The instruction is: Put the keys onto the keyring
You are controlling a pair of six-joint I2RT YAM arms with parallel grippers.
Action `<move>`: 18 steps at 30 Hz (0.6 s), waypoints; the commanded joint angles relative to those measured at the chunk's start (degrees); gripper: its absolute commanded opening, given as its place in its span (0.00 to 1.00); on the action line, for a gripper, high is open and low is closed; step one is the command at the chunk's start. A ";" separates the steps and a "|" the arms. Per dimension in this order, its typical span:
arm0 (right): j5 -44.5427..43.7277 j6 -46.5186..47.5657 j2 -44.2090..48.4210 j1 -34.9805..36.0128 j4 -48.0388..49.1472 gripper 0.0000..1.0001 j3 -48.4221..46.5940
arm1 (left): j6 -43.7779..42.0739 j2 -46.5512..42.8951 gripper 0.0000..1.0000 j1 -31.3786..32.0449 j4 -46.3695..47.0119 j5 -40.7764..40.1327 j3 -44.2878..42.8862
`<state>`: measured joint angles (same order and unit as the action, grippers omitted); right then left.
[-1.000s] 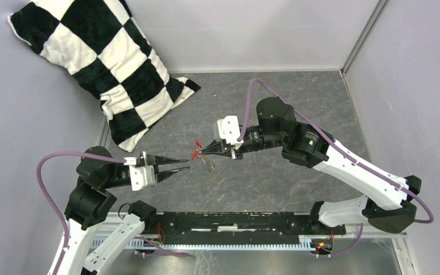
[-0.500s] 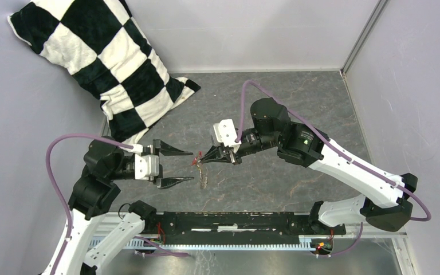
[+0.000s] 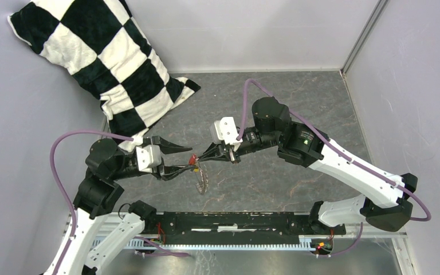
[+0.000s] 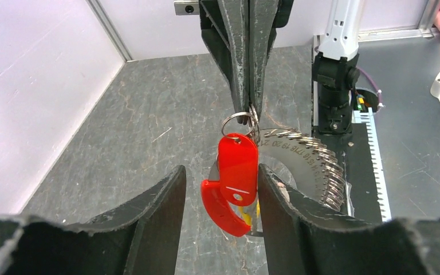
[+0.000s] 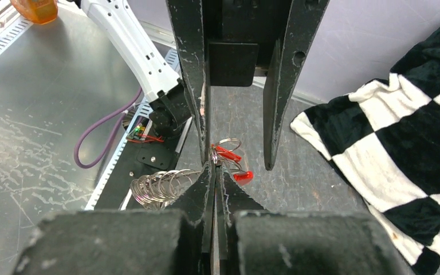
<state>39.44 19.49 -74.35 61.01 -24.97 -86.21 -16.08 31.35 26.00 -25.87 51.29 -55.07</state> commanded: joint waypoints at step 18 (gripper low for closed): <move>-2.27 -2.58 0.55 -0.07 4.66 0.00 -0.47 | -3.53 -5.44 0.25 0.04 4.29 -3.92 1.95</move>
<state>37.65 18.17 -74.35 61.01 -23.53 -86.21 -16.43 26.87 26.00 -23.40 48.10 -53.87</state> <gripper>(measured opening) 0.011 0.258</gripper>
